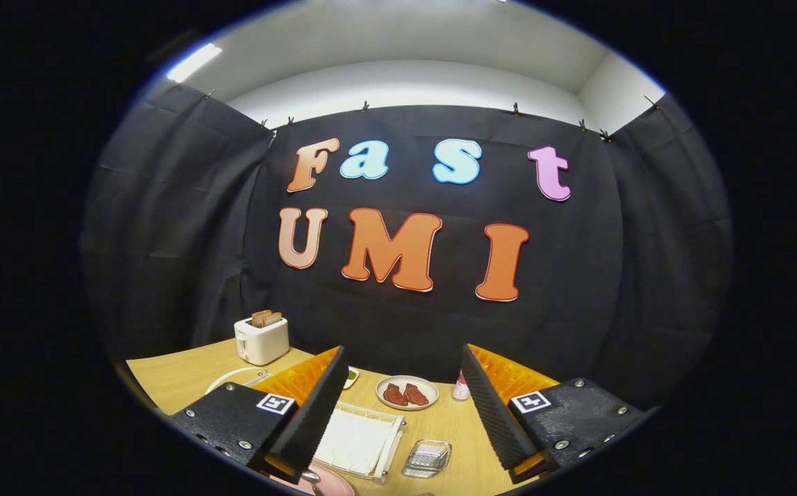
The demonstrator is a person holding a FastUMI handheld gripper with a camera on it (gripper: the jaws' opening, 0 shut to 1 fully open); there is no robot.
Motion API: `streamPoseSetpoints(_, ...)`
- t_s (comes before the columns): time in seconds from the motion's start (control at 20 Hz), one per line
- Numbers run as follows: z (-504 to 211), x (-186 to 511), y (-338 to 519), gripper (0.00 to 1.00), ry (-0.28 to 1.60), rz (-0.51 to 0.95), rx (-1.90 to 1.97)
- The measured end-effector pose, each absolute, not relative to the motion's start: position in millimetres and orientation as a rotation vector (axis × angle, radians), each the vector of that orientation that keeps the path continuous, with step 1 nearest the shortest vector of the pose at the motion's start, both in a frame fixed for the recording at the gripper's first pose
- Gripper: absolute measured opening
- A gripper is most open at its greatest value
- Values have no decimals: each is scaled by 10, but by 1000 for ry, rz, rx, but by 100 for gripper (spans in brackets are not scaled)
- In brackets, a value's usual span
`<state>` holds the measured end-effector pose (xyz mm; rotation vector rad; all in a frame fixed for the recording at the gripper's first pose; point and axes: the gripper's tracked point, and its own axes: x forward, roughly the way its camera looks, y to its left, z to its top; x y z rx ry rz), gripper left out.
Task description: Take the plate from the dish rack, then take the spoon from the basket and place it into the plate.
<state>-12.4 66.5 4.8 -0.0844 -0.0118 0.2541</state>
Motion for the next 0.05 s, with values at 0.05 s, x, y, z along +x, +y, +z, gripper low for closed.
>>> streamPoseSetpoints(0.05,53,-109,670,98,-12,257,-82)
